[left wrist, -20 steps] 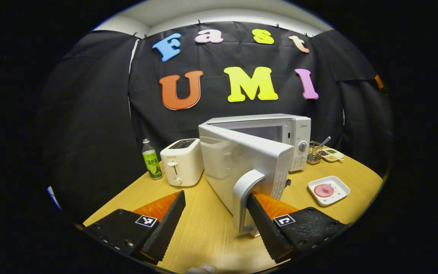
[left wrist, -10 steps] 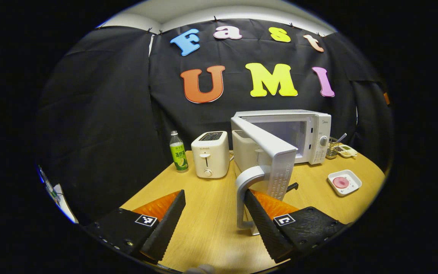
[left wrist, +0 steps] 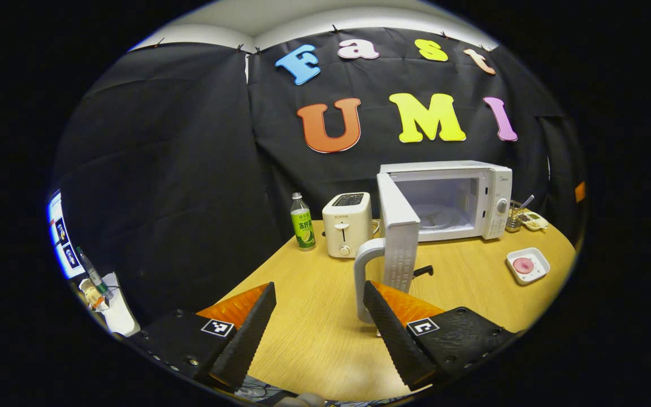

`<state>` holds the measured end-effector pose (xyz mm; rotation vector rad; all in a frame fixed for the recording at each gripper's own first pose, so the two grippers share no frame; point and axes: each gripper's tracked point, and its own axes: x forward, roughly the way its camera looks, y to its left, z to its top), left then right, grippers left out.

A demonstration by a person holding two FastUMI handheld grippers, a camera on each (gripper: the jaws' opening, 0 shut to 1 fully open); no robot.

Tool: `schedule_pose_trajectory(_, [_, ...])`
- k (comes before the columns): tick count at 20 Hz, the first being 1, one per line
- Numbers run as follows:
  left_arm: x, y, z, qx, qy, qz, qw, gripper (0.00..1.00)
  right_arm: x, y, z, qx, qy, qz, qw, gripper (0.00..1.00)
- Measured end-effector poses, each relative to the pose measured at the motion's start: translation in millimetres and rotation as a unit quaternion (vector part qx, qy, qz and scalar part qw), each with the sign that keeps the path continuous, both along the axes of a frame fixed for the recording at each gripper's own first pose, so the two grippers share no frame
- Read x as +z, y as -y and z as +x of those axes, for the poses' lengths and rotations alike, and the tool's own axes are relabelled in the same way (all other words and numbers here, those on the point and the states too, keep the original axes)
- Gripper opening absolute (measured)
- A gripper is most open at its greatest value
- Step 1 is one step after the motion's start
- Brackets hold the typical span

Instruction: Open the microwave oven with the left hand, put the food in, and close the microwave oven.

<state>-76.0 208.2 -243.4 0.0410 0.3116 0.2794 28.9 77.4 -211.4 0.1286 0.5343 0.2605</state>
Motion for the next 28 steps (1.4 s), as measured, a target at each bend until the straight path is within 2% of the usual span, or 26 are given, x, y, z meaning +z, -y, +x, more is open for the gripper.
schedule_pose_trajectory(1, [7.0,8.2,-1.7,-0.004,0.006,0.000,1.000,0.95,-22.9,6.1,10.1,0.000,-0.025,0.002,1.000,0.90])
schedule_pose_trajectory(3, [24.6,26.0,-4.2,-0.010,0.016,-0.002,1.000,0.95,-70.7,20.3,27.2,-0.003,-0.085,-0.001,0.996,0.83])
schedule_pose_trajectory(6, [47.4,53.6,-5.8,-0.012,0.021,-0.012,1.000,0.95,-124.8,27.3,45.9,0.008,-0.165,0.018,0.986,0.77])
schedule_pose_trajectory(8, [66.3,70.5,-5.2,-0.012,0.027,-0.004,1.000,0.95,-143.4,28.8,59.8,0.015,-0.192,0.025,0.981,0.73])
schedule_pose_trajectory(9, [75.3,76.4,-4.9,-0.010,0.028,0.005,1.000,0.95,-150.0,27.5,66.8,0.022,-0.201,0.024,0.979,0.58])
schedule_pose_trajectory(10, [84.5,81.6,-3.5,-0.007,0.031,0.012,0.999,0.95,-156.1,24.0,70.4,0.030,-0.214,0.025,0.976,0.65])
schedule_pose_trajectory(11, [92.1,88.9,-3.0,-0.005,0.032,0.018,0.999,0.95,-159.9,19.1,75.1,0.038,-0.225,0.032,0.973,0.60])
schedule_pose_trajectory(12, [99.7,94.9,-2.3,0.000,0.033,0.021,0.999,0.95,-165.7,18.0,76.4,0.042,-0.238,0.030,0.970,0.47])
schedule_pose_trajectory(13, [105.1,100.5,-2.1,0.005,0.033,0.022,0.999,0.95,-171.0,18.3,78.8,0.044,-0.249,0.026,0.967,0.41])
schedule_pose_trajectory(15, [112.4,111.7,-2.9,0.017,0.033,0.020,0.999,0.95,-177.4,16.4,80.6,0.051,-0.267,0.023,0.962,0.36])
schedule_pose_trajectory(16, [117.0,117.2,-3.8,0.021,0.037,0.017,0.999,0.95,-177.0,16.4,85.4,0.052,-0.268,0.021,0.962,0.45])
schedule_pose_trajectory(17, [124.1,123.6,-3.1,0.022,0.045,0.013,0.999,0.95,-179.4,18.1,83.3,0.051,-0.281,0.014,0.958,0.41])
schedule_pose_trajectory(18, [125.7,129.4,-1.4,0.019,0.047,0.008,0.999,0.95,-179.1,17.8,83.2,0.043,-0.283,0.012,0.958,0.37])
schedule_pose_trajectory(19, [124.7,132.0,0.8,0.017,0.046,0.007,0.999,0.95,-181.4,21.0,80.8,0.038,-0.298,0.006,0.954,0.19])
schedule_pose_trajectory(20, [125.9,133.1,3.4,0.015,0.049,0.010,0.999,0.95,-181.7,22.8,81.9,0.029,-0.303,-0.001,0.953,0.17])
schedule_pose_trajectory(21, [127.0,133.2,6.4,0.012,0.053,0.010,0.998,0.95,-181.4,24.5,82.8,0.018,-0.309,-0.005,0.951,0.08])
schedule_pose_trajectory(22, [126.5,132.4,9.8,0.009,0.054,0.007,0.998,0.95,-181.5,25.0,83.9,0.005,-0.316,-0.004,0.949,0.17])
schedule_pose_trajectory(25, [124.4,129.1,23.0,-0.009,0.064,0.002,0.998,0.95,-181.9,23.6,84.8,-0.017,-0.326,-0.002,0.945,0.06])
schedule_pose_trajectory(28, [123.7,121.9,30.3,-0.027,0.075,-0.007,0.997,0.95,-180.7,22.3,84.2,-0.025,-0.333,0.010,0.943,0.04])
